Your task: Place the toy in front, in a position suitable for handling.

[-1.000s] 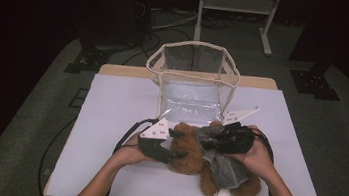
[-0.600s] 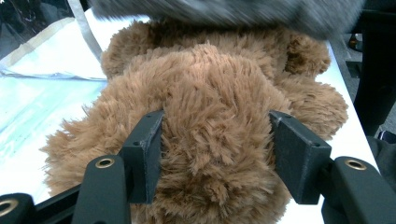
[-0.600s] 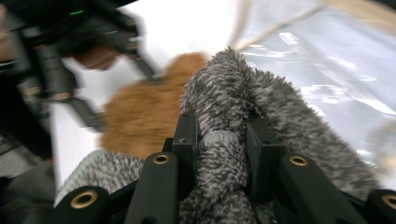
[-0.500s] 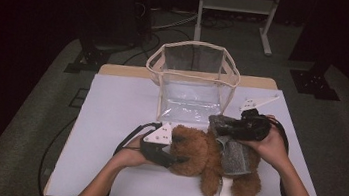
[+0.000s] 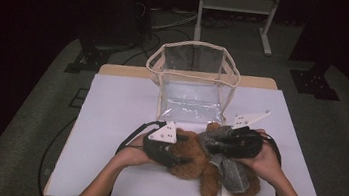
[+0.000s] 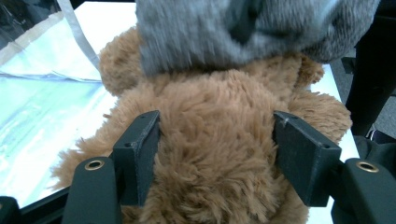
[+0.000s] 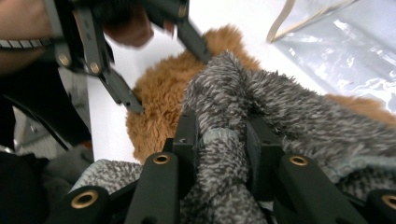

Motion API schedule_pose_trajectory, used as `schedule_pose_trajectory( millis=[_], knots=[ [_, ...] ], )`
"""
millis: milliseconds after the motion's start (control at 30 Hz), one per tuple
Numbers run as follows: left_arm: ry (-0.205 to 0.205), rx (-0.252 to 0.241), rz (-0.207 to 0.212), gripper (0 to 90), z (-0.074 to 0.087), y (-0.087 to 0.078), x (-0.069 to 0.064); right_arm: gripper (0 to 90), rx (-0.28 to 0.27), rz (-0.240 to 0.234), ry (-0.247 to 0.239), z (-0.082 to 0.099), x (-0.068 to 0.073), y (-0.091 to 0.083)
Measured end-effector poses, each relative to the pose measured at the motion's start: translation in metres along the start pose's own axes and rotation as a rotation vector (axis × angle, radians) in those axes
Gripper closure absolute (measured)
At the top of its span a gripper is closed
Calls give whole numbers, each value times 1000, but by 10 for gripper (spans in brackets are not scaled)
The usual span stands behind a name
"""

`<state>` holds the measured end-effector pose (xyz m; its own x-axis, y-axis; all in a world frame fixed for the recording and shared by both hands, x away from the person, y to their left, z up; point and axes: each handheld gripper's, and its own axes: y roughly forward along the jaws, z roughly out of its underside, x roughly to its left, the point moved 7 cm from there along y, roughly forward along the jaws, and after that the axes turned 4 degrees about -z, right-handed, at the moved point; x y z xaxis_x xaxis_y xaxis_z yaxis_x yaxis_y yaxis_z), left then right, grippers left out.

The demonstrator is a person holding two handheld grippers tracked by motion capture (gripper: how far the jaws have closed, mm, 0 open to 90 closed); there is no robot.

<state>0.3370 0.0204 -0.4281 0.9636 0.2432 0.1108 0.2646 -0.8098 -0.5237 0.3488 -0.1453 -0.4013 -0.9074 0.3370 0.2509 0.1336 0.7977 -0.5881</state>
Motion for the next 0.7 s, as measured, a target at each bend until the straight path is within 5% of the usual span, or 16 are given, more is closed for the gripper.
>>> schedule_pose_trajectory(
  millis=[233,500,600,700],
  knots=[
    [14,12,0,343,2,0,0,687,-75,45,37,-3,-12,-51],
    [23,22,-1,343,2,-1,0,686,-75,200,59,7,-27,-121],
    [25,23,1,345,2,-1,0,686,-55,225,76,13,-33,-127],
    [31,26,5,345,2,-1,0,685,-50,190,89,17,-37,-113]
  ],
)
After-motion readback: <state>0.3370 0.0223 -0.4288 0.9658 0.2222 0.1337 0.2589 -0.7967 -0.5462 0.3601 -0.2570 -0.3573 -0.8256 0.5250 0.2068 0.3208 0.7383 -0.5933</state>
